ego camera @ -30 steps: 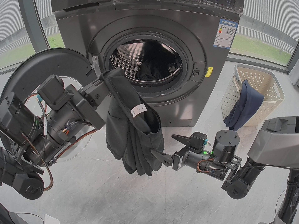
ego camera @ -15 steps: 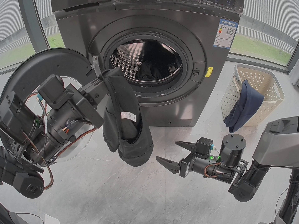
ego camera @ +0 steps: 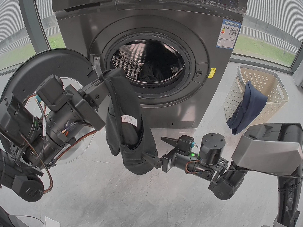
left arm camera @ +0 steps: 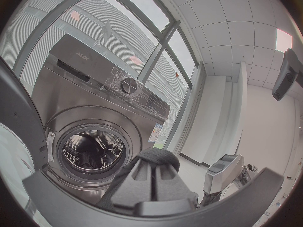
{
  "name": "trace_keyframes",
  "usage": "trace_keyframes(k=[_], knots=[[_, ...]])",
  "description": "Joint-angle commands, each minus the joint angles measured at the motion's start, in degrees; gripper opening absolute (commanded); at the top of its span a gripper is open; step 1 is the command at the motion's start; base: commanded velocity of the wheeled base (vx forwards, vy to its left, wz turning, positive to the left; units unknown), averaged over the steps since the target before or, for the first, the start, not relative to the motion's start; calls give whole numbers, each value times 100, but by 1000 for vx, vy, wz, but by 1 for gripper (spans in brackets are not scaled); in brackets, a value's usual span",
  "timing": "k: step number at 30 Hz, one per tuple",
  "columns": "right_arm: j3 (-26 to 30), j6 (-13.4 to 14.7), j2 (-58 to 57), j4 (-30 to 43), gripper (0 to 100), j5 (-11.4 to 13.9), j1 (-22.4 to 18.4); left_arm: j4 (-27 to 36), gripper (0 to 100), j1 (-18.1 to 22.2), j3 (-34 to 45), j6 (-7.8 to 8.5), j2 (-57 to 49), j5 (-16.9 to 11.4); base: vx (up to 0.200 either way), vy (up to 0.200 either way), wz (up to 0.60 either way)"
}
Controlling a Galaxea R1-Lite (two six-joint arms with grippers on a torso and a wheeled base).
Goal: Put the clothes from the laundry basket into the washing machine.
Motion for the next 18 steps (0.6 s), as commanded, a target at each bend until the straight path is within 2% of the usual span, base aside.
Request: trace_keyframes(k=[1, 3, 11, 18], knots=[[-591, -45, 577, 98, 100, 2, 262, -3, 0, -4, 13, -1, -43, -10, 0, 0, 0], [-854, -45, 700, 124, 100, 2, 288, -3, 0, -31, 13, -1, -51, -10, 0, 0, 0], [-1285, -36, 858, 133, 100, -25, 446, -3, 0, -171, 57, 8, -60, -10, 0, 0, 0], [-2146, -36, 1253, 247, 100, -139, 429, -3, 0, -224, 65, -19, -130, -63, 0, 0, 0]])
